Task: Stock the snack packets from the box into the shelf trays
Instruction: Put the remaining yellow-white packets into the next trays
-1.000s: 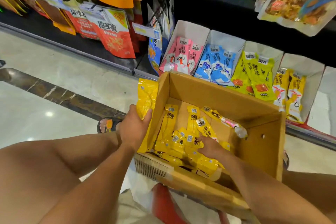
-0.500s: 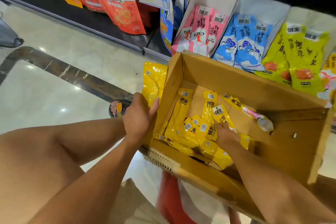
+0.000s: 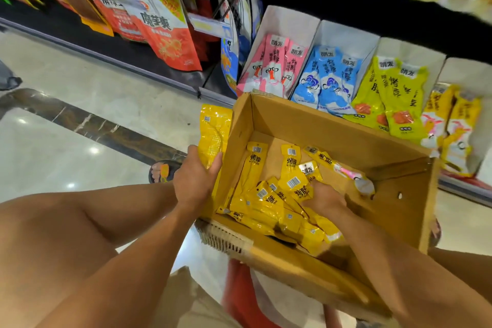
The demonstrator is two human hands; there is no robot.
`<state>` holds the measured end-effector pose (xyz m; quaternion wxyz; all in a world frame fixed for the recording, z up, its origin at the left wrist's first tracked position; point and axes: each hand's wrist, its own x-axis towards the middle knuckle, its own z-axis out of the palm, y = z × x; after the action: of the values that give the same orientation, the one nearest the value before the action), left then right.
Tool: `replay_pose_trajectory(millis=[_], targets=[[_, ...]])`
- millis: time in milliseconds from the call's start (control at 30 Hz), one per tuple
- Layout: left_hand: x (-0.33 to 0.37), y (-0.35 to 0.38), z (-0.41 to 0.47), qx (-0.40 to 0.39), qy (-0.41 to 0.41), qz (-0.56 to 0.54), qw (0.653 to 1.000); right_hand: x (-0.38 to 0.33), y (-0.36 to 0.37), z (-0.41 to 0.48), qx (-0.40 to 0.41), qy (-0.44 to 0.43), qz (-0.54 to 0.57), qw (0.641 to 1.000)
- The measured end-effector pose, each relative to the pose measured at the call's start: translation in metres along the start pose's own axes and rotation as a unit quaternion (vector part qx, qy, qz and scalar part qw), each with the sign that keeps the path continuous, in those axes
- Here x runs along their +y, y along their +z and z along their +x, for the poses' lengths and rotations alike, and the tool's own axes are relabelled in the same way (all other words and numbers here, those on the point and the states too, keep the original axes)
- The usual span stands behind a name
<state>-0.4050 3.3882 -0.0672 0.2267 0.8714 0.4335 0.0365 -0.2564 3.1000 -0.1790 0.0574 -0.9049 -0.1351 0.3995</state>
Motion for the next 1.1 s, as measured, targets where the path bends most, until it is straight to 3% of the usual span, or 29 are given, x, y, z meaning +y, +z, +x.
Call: replay_pose_trajectory(millis=[300,500,767,933,1100], targets=[[0.034,-0.031,-0.011,-0.024,0.076,-0.047,0.996,-0.035,-0.118,-0.085,0.121,-0.102,0.126,0.979],[0.108,-0.077,-0.006,-0.07,0.146,-0.164,0.973,-0.038,-0.213,-0.169,0.215,-0.176,0.235,0.931],[0.2,-0.119,-0.013,-0.198,0.253,-0.309,0.895,-0.017,-0.249,-0.216,0.182,-0.202,0.431,0.86],[0.227,-0.1,-0.012,-0.278,0.197,-0.354,0.871,0.01,-0.236,-0.192,0.137,-0.145,0.548,0.813],[0.244,-0.078,-0.011,-0.379,0.172,-0.406,0.813,0.007,-0.242,-0.178,0.1,-0.134,0.625,0.762]])
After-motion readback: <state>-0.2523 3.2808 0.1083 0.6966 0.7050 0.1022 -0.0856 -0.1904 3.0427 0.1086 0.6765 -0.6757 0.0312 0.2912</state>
